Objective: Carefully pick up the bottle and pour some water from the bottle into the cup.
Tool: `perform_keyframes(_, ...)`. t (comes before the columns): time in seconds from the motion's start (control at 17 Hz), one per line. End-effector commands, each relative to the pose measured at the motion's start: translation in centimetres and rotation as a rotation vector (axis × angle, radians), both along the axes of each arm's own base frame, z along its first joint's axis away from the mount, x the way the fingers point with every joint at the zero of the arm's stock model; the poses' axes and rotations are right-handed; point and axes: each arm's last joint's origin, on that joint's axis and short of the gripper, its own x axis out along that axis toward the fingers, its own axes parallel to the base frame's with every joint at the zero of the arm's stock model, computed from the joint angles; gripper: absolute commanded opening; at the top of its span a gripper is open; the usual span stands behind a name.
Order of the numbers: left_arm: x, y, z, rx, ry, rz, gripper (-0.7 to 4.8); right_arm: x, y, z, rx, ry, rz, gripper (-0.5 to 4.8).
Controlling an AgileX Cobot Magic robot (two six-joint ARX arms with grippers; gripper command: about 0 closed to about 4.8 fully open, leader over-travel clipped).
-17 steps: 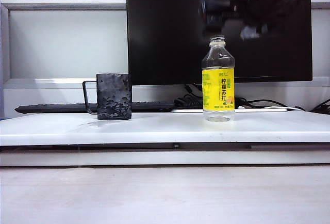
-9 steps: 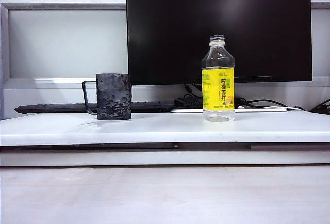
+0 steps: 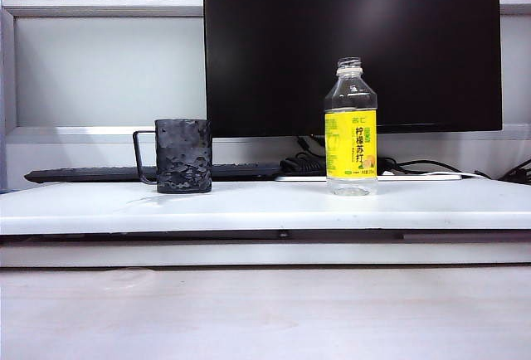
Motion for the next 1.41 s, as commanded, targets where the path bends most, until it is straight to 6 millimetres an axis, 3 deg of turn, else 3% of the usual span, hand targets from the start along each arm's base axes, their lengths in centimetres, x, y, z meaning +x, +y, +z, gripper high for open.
perform_keyframes(0.06,1.3,-0.5,-2.5,0.050,0.122,0.008,4.79,2.3,1.4,-2.8,0.023,-0.022,0.024,4.58)
perform_keyframes(0.18,3.6,-1.5,-5.5,0.054,0.127,0.008,4.79,4.9,2.8,-6.4,0.044,-0.062,0.021,4.58)
perform_keyframes(0.35,5.1,-2.1,-7.6,0.034,0.081,0.008,4.79,6.2,3.5,-9.3,0.043,-0.060,0.019,4.51)
perform_keyframes(0.41,5.4,-2.2,-8.3,0.032,0.078,0.008,4.77,6.5,3.6,-10.6,0.020,-0.018,0.018,3.91)
perform_keyframes(0.47,5.6,-2.3,-8.7,0.036,0.089,0.007,3.11,6.6,3.7,-11.3,0.003,0.014,0.018,3.38)
perform_keyframes(0.53,5.6,-2.4,-9.2,0.043,0.109,-0.009,0.42,6.7,3.7,-12.2,-0.022,0.060,0.020,2.30)
perform_keyframes(0.59,5.7,-2.4,-9.4,0.046,0.115,-0.025,0.01,6.6,3.7,-12.6,-0.035,0.084,0.021,1.46)
perform_keyframes(0.65,5.8,-2.5,-9.7,0.050,0.125,-0.026,0.11,6.6,3.7,-12.8,-0.049,0.110,0.021,0.42)
perform_keyframes(0.71,5.9,-2.5,-10.0,0.053,0.132,-0.026,0.12,6.6,3.7,-12.9,-0.052,0.116,0.020,0.15)
perform_keyframes(1.0,6.4,-2.6,-12.2,0.001,0.229,0.005,0.12,6.6,3.7,-14.6,-0.076,0.159,0.015,0.08)
perform_keyframes(1.41,6.4,-2.6,-12.6,0.010,0.261,0.006,0.12,6.5,3.7,-15.3,-0.095,0.196,0.021,0.09)
